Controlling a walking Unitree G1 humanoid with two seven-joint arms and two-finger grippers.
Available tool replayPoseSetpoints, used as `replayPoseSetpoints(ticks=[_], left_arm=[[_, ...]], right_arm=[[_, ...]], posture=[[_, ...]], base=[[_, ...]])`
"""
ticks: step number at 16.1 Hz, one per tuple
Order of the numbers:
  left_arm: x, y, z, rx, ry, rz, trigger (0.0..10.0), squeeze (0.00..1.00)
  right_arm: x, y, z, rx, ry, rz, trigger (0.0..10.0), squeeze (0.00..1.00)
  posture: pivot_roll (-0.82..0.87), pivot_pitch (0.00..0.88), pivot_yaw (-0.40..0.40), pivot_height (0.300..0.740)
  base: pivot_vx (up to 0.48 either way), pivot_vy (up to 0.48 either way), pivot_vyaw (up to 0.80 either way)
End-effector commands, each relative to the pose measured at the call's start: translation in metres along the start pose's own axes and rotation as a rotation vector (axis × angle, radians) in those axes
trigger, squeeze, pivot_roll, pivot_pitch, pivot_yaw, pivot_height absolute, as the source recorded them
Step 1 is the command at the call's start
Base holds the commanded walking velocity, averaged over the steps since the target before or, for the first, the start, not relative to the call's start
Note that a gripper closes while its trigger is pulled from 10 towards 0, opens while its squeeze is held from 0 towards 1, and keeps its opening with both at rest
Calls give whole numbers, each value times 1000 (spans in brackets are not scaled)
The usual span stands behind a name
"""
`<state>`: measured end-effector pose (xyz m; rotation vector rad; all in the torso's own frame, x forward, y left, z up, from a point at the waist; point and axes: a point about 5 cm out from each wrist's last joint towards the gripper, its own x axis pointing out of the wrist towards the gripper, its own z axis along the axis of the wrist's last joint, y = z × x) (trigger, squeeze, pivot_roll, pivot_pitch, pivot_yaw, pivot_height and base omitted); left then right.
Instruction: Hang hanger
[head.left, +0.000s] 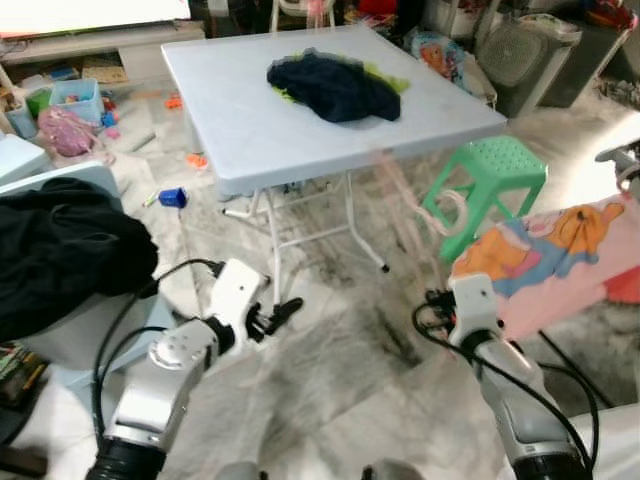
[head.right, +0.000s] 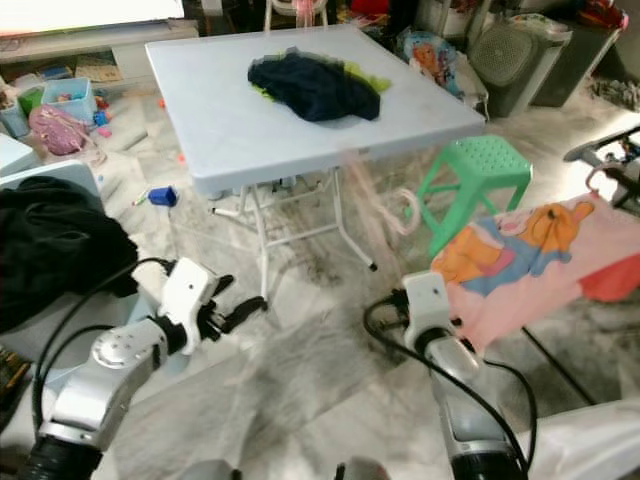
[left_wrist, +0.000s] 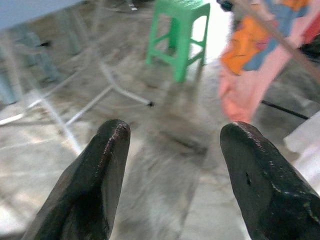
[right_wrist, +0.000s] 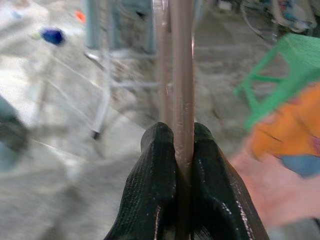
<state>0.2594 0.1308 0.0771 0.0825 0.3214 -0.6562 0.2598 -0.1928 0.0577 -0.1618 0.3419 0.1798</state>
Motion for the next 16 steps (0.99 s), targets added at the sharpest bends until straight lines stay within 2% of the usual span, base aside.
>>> replayPoseSetpoints(ticks=[1,3,5,7,10,16], left_arm=[[4,-1,6,-9,-35,9,10000,0],[4,-1,6,-20,-41,19,10000,0],[3,-1,9,-23,-67,18,10000,0],[3,0,11,-34,-87,14,10000,0],[3,1,14,-42,-106,10,10000,0],[4,3,17,-41,-121,12,10000,0]], right_arm=[[-1,-12,11,-14,-37,-50,10000,0],[-1,-12,10,-6,-36,-60,10000,0],[-2,-14,10,2,-33,-76,10000,0],[-2,-15,8,48,-17,-83,10000,0],[-2,-14,8,49,-16,-83,10000,0],[-1,-12,9,49,-17,-81,10000,0]], posture=[[-14,5,-15,740],[-14,5,-15,740],[-17,5,-13,740],[-17,5,-13,740],[-17,6,-12,740],[-17,9,-10,740]], base=[[0,345,0],[0,345,0],[0,0,0],[0,0,-250],[0,0,-800],[0,382,-800]])
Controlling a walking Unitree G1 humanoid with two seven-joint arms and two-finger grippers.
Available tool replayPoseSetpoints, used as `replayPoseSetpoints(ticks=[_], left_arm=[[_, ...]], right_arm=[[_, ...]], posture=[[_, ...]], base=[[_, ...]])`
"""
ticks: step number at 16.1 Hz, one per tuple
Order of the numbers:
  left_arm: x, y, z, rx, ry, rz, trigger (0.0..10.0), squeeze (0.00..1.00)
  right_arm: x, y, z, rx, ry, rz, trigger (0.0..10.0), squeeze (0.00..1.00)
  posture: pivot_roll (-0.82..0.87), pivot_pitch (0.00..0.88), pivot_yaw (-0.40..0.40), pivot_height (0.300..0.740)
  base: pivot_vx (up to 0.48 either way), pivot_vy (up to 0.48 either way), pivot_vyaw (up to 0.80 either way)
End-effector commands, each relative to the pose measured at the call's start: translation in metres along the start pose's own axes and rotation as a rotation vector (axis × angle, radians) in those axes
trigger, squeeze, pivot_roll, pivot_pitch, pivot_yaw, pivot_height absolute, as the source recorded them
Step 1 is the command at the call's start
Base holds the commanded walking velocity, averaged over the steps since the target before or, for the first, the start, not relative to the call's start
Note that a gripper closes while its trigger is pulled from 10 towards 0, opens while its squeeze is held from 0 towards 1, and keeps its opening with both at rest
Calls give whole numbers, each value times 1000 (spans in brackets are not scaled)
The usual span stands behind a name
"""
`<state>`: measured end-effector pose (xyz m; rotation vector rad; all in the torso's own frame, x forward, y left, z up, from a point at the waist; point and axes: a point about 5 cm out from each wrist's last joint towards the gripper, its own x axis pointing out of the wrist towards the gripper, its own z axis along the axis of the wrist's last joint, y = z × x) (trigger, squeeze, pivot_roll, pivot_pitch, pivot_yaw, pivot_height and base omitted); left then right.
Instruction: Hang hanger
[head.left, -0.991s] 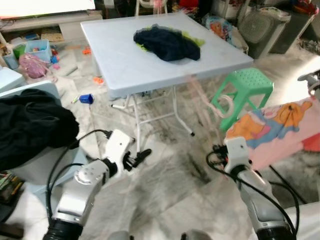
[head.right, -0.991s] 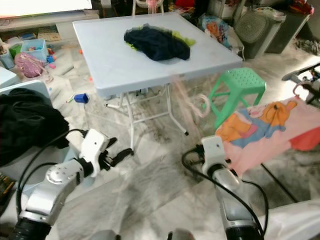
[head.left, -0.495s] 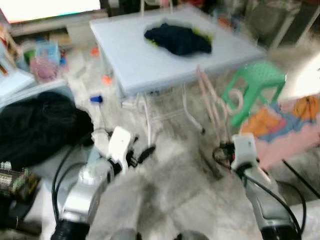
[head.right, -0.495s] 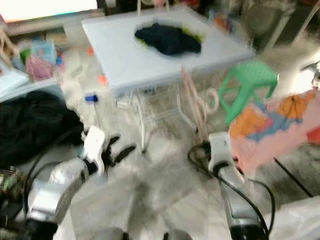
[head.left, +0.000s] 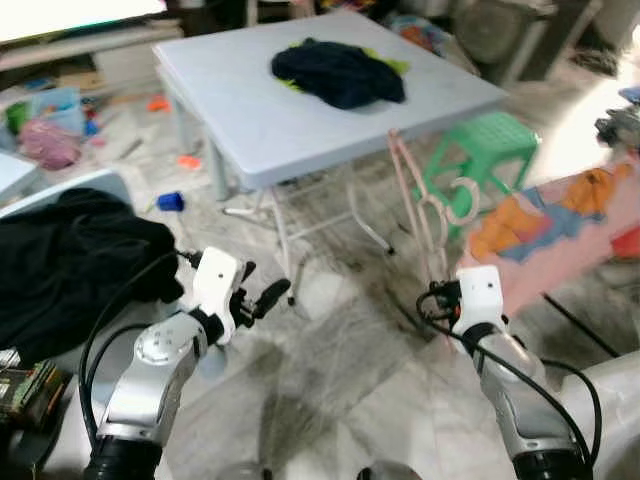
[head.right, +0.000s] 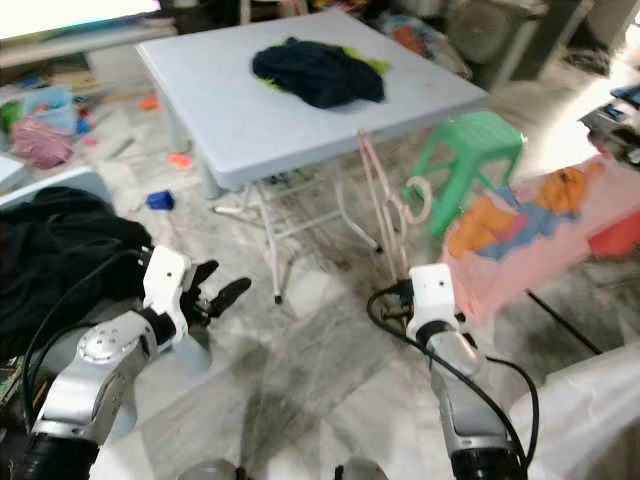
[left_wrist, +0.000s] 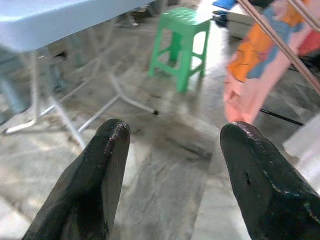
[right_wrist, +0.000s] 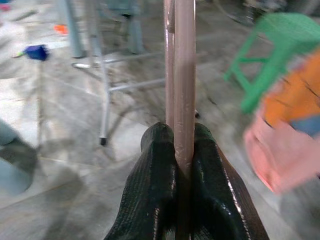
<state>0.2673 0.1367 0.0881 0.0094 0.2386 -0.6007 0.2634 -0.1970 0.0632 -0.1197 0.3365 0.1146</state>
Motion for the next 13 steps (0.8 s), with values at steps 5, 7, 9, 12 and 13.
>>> replayPoseSetpoints(ticks=[5,7,9,12,13], left_arm=[[5,-7,5,12,-25,-48,10000,0],[5,-8,5,12,-25,-51,10000,0],[6,-9,5,10,-25,-54,10000,0],[7,-10,5,20,-25,-61,10000,0],[7,-11,5,22,-26,-63,10000,0]], right_arm=[[-2,-8,3,7,-3,-48,10000,0],[-2,-8,3,5,-2,-49,10000,0],[-2,-8,3,4,-2,-55,10000,0],[-2,-9,2,2,-2,-61,10000,0],[-2,-9,2,2,-2,-63,10000,0]], posture=[[-18,12,-9,740],[-18,12,-9,740],[-18,12,-9,740],[-18,12,-9,740],[-21,14,-7,740]], base=[[227,392,-800],[315,362,-800],[337,341,-800],[341,338,-800],[364,315,-800]])
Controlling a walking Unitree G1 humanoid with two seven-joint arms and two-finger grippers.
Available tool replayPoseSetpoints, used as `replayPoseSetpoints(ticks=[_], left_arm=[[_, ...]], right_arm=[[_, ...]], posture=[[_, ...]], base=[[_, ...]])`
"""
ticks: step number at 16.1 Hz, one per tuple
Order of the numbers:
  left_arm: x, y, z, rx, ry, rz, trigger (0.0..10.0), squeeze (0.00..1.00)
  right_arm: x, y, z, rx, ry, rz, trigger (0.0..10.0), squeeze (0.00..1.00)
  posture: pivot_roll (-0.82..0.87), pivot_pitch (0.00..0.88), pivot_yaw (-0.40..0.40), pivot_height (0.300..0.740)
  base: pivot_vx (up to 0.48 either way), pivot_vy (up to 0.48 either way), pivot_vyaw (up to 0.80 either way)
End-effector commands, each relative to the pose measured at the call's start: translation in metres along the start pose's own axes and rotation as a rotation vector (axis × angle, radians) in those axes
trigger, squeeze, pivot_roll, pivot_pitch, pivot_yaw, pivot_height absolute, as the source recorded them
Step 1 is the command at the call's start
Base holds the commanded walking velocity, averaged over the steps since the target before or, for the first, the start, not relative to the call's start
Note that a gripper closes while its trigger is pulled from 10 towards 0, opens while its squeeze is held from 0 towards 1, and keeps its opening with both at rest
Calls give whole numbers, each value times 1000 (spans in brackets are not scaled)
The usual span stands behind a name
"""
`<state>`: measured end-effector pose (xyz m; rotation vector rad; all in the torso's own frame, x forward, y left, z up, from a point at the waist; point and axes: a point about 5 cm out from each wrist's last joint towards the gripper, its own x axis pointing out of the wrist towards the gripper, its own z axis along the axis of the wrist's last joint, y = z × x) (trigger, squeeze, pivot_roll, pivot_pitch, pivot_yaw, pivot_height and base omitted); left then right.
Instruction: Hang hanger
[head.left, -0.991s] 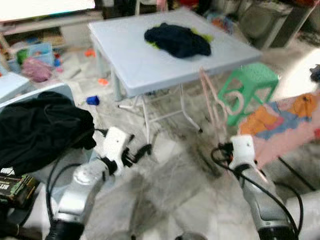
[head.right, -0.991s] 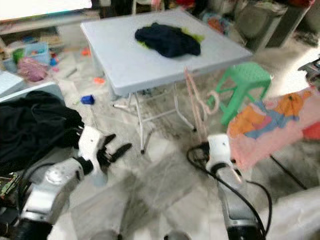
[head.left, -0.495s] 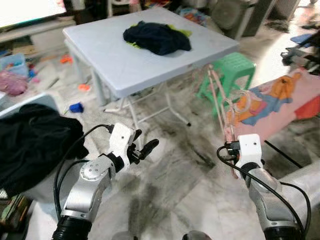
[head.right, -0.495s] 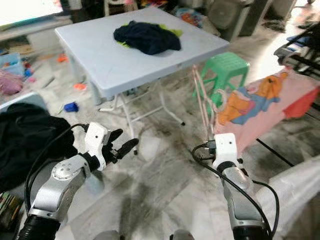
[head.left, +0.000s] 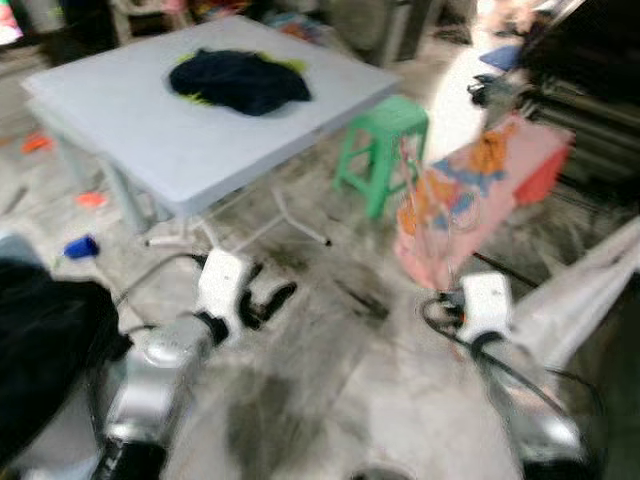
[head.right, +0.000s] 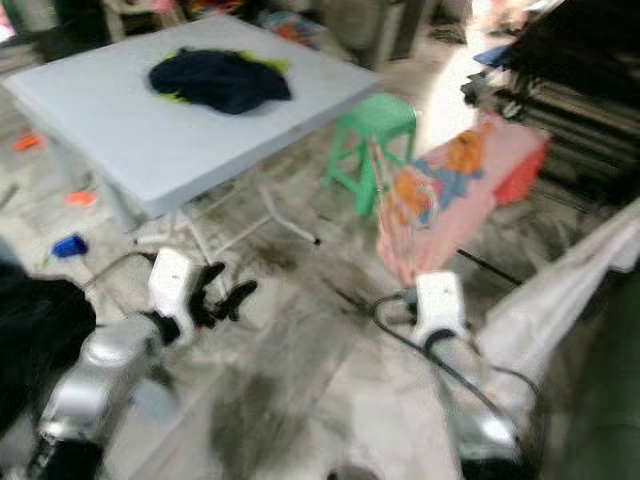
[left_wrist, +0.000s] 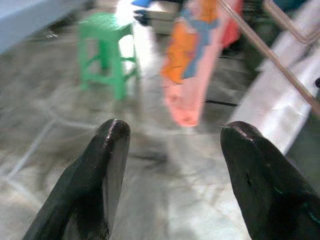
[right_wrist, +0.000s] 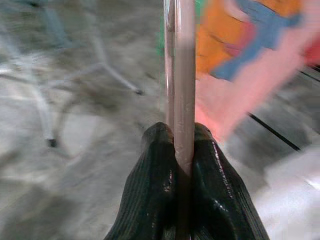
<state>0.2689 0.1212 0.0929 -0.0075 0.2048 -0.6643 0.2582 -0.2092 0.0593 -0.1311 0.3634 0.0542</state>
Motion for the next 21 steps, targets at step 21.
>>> replayPoseSetpoints(ticks=[21], left_arm=[[-1,-7,-4,41,17,-42,10000,0]], right_arm=[[2,-15,-6,98,60,-255,10000,0]], posture=[[-18,3,-10,740]], base=[[459,14,-683]])
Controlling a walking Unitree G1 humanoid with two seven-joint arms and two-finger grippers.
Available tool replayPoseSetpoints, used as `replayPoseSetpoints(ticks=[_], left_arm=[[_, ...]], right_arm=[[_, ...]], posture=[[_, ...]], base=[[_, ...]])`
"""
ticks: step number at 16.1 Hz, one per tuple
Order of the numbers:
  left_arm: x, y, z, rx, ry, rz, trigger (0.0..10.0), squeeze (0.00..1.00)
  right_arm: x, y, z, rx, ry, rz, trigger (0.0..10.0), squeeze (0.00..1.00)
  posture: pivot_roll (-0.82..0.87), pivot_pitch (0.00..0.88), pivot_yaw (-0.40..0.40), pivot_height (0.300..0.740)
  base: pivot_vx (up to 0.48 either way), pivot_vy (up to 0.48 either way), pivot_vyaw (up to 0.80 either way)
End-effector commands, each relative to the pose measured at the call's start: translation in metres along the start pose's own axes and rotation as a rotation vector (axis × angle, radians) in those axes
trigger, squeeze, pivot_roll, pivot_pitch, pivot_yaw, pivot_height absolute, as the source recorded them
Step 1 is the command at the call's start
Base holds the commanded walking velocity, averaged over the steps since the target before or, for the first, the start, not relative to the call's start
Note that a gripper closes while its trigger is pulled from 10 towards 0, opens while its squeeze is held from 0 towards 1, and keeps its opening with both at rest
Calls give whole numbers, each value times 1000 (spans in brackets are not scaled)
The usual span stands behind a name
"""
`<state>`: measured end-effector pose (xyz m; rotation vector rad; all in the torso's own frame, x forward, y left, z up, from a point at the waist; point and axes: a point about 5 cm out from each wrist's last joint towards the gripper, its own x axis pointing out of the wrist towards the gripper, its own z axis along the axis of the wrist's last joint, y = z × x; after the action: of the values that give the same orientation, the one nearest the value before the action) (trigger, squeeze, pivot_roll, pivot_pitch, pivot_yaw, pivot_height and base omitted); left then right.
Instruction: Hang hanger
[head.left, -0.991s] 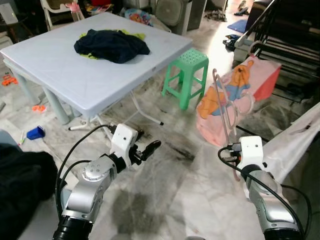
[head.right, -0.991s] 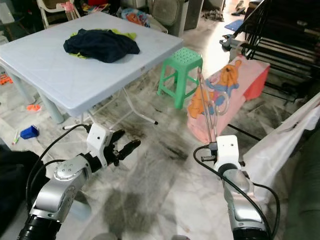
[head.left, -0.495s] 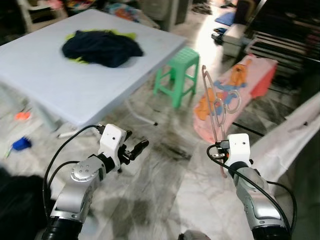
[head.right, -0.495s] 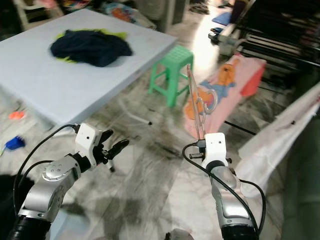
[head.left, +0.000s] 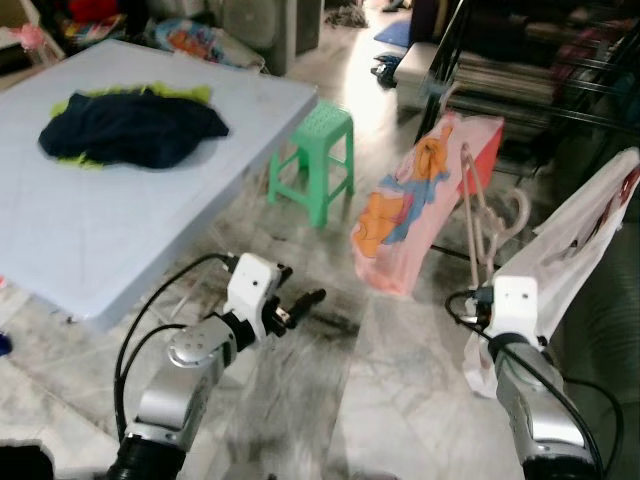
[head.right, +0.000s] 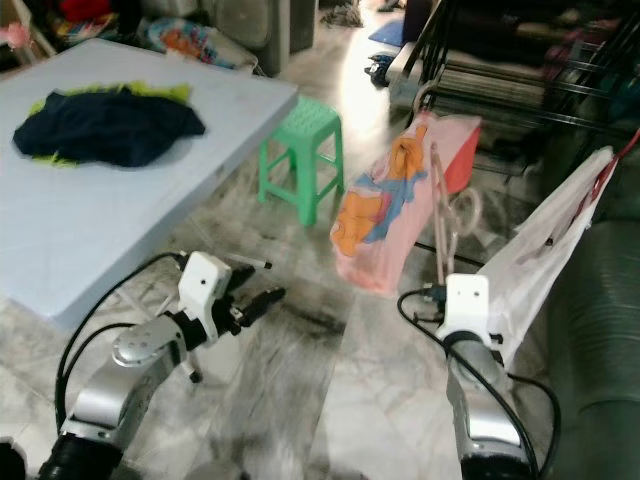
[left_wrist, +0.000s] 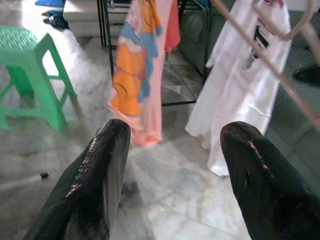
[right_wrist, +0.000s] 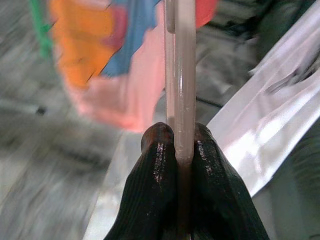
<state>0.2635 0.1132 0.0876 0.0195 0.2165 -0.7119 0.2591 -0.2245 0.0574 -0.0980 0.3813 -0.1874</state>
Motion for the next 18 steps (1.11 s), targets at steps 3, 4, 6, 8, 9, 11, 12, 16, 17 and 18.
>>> replayPoseSetpoints(ticks=[3,4,6,8,9,11,12,16,17,18], left_arm=[[-2,2,1,15,-4,-1,10000,0],[-1,2,2,15,-4,-2,10000,0],[-1,1,2,16,-3,-4,10000,0],[-1,2,2,18,-2,-6,10000,0],[0,1,2,20,-1,-9,10000,0],[0,1,2,19,-1,-10,10000,0],[0,1,2,20,0,-12,10000,0],[1,0,0,7,16,-12,10000,0],[1,0,0,18,14,-16,10000,0],[1,-1,0,24,12,-19,10000,0]], right_arm=[[2,-2,-7,43,60,-40,10000,0],[3,-3,-7,50,61,-40,10000,0],[3,-4,-6,41,60,-46,10000,0],[5,-6,-5,44,63,-56,10000,0],[6,-8,-6,45,85,-76,10000,0],[7,-8,-8,80,110,-85,10000,0],[8,-7,-11,78,138,-77,10000,0],[13,-5,-14,64,191,-43,10000,0],[14,-4,-14,60,196,-39,10000,0],[15,-3,-14,55,206,-31,10000,0]], posture=[[-18,0,-10,740],[-18,0,-10,740],[-18,0,-10,740],[-19,0,-9,740],[-18,0,-10,740],[-18,0,-10,740],[-18,0,-10,740],[-16,0,-10,740],[-16,0,-10,740],[-16,0,-10,740]], base=[[480,0,-796],[480,0,-763],[480,0,-609],[480,0,0],[480,0,0],[480,0,0],[480,0,0],[423,141,0],[382,289,0],[382,289,0]])
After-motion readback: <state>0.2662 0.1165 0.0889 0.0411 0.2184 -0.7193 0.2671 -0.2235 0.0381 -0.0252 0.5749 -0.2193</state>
